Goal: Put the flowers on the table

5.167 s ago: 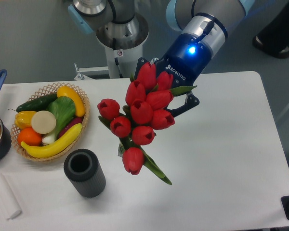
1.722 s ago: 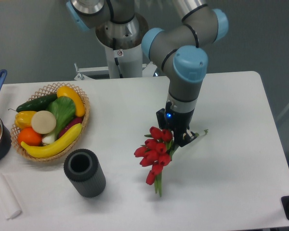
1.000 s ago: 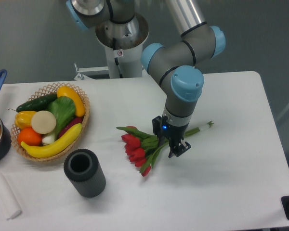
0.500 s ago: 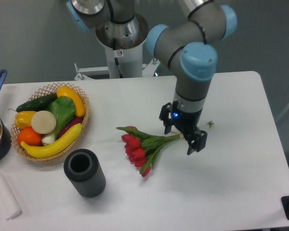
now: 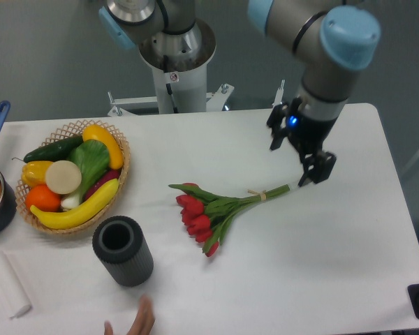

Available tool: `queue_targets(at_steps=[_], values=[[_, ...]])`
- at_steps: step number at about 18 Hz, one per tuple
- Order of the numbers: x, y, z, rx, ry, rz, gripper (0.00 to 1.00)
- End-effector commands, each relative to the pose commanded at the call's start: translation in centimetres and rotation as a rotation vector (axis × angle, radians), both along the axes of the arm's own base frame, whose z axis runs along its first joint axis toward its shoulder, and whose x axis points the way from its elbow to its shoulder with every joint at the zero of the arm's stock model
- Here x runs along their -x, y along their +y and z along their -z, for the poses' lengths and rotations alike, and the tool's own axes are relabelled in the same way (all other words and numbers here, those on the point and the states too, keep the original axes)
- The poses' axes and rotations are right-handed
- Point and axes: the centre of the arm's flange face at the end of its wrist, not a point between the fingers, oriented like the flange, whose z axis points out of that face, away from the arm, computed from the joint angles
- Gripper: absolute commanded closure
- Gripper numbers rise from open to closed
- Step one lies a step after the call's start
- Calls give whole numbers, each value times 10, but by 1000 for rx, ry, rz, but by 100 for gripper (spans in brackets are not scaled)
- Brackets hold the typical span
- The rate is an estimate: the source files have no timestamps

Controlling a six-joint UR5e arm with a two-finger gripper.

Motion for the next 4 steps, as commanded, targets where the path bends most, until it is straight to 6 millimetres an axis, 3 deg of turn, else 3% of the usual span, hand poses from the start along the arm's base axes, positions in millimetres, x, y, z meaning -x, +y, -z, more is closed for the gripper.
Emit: queue_targets(at_steps=[4], values=[[1, 0, 1, -1, 1, -2, 0]])
